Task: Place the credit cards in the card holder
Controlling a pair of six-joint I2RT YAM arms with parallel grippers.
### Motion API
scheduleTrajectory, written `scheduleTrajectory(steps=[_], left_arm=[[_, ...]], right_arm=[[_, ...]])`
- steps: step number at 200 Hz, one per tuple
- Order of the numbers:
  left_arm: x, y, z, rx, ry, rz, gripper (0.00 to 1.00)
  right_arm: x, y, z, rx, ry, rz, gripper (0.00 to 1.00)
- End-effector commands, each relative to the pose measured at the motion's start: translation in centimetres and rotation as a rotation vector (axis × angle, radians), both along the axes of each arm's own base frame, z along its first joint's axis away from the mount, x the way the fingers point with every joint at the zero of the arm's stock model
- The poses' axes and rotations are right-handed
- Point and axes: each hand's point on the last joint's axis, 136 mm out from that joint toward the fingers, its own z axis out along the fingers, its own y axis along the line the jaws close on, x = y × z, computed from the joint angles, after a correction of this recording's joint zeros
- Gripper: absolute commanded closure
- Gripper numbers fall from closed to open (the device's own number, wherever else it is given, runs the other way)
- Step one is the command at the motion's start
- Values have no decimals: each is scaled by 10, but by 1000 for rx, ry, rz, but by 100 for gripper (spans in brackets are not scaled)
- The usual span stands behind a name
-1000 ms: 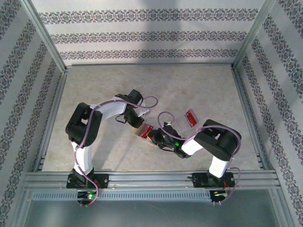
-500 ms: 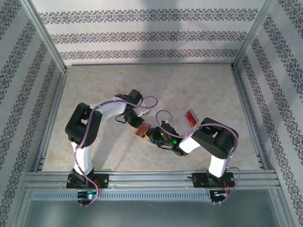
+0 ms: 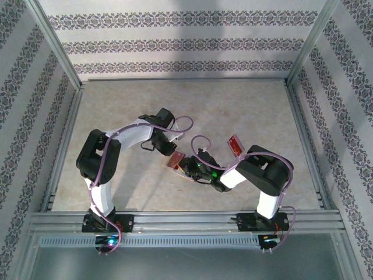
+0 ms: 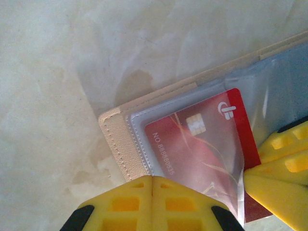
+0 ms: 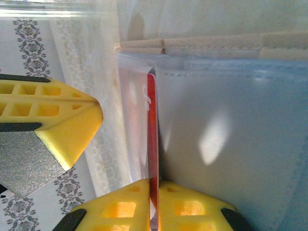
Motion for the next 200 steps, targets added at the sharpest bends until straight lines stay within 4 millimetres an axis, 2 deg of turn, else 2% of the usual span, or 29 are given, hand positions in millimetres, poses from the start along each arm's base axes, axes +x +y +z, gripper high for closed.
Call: scheduleTrajectory(steps=[1,24,72,118,127,165,200], left_arm=[[-11,-4,-6,1,52,5,99],[-15,-8,-17,-17,95,9,99],[-16,-1,-31,22,90,8,99],[-15,1,-34,39,85,3,99],[-15,1,-32,35,85,3,99],[-10,-2,-13,15,54,14,99],[-6,2,-1,16,24,16,99]], right_arm=[[-15,-15,-30,-116,79,20,85],[-15,-15,-28,-122,69,27,81],[-16,-21,-17,-139,53,26,74],[-19,-29,-16,-163,49,20,74],[-20,-28,-19,-170,55,26,75],[-18,-23,-27,-161,67,32,91],[-16,-17,-27,-146,76,44,93]])
